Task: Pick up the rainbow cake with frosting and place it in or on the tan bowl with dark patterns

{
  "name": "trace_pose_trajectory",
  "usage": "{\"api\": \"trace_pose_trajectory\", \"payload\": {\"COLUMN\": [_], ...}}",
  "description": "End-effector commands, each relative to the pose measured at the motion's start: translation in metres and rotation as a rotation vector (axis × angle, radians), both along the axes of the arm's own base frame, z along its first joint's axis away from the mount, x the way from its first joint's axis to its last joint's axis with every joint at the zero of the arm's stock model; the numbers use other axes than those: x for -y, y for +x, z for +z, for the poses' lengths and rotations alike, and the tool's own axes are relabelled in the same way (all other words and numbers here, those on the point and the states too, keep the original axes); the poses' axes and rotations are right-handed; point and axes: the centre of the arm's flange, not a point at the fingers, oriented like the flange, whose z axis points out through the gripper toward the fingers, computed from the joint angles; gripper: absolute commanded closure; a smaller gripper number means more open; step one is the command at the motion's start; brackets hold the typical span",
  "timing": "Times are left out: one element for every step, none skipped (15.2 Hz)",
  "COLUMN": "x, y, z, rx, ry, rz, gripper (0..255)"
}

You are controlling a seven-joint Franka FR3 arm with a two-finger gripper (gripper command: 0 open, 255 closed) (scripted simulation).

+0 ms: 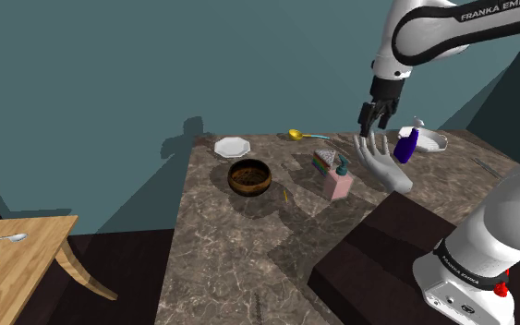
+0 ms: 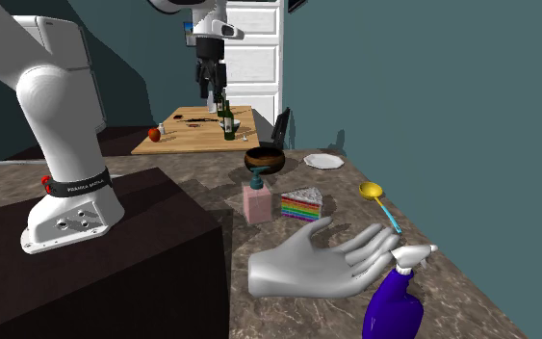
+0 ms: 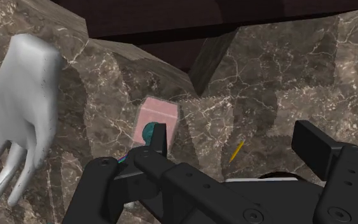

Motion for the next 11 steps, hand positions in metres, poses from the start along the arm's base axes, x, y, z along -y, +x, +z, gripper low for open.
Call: {"api": "trace_pose_trajectory", "payload": {"x": [0.005, 0.010, 0.014, 0.019, 0.023, 0.028, 0.033, 0.038, 0.043, 0.048, 0.054], "y": [0.014, 0.021, 0.027, 0.034, 0.040, 0.047, 0.053, 0.060, 0.066, 0.072, 0.078], "z": [-0.018, -0.028, -0.039, -0.049, -0.059, -0.069, -0.079, -0.088, -0.098, -0.108, -0.118], "rx": [0.010, 0.014, 0.018, 0.022, 0.026, 0.029, 0.033, 0.037, 0.041, 0.045, 0.048], "ry": [-0.003, -0.005, -0.007, -0.008, -0.010, -0.012, -0.013, -0.015, -0.016, -0.018, -0.020], "rz": [-0.032, -0.047, -0.062, -0.078, -0.093, -0.108, -0.124, -0.139, -0.154, -0.170, -0.185], "gripper": [0, 0, 0, 0, 0, 0, 0, 0, 0, 0, 0]}}
